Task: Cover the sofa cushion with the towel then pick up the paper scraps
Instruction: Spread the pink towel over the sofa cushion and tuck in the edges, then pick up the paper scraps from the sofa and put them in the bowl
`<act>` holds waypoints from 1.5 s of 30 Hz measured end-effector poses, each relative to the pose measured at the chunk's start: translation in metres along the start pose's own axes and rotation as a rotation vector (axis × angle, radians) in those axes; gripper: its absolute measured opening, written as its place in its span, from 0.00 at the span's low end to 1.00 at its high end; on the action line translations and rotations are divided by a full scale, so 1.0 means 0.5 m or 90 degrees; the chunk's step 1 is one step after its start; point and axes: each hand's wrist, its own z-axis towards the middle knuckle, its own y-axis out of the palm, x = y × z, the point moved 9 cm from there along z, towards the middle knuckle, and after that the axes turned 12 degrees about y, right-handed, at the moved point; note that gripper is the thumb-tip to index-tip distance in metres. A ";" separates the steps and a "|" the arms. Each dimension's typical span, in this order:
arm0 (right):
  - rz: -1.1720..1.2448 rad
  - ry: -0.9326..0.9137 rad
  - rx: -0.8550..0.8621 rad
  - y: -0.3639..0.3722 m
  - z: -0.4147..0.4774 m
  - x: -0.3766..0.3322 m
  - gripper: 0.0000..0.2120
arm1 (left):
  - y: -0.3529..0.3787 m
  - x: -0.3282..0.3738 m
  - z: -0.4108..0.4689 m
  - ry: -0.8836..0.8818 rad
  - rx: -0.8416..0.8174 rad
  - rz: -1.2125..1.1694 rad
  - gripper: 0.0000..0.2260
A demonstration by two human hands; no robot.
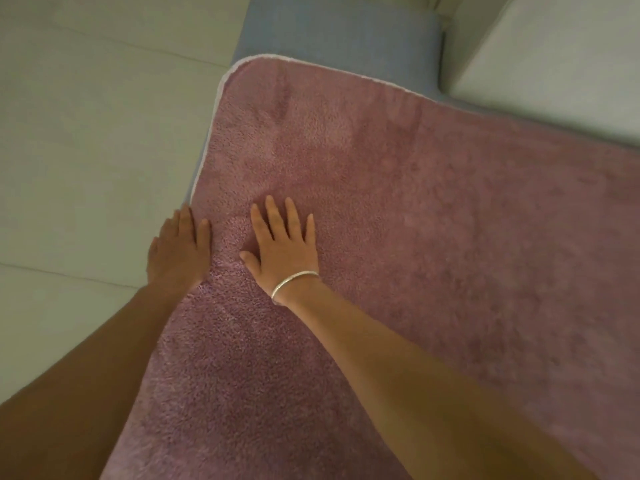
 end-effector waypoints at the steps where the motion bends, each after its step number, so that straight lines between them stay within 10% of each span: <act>1: -0.018 -0.028 -0.012 0.002 -0.007 -0.007 0.31 | -0.013 0.007 -0.010 -0.007 0.011 0.012 0.24; 9: 0.134 0.048 -0.093 -0.036 -0.122 0.112 0.28 | -0.038 0.162 -0.097 0.098 0.018 0.050 0.22; 26: 0.330 0.470 -0.185 -0.116 -0.581 0.684 0.12 | 0.058 0.564 -0.362 0.235 -0.365 0.124 0.16; 33: 0.469 0.521 -0.138 -0.164 -0.765 0.800 0.22 | 0.063 0.861 -0.527 0.341 -0.347 0.095 0.17; 45: 0.605 0.608 0.172 -0.397 -1.085 1.011 0.04 | -0.013 1.251 -0.712 0.552 -0.311 0.047 0.12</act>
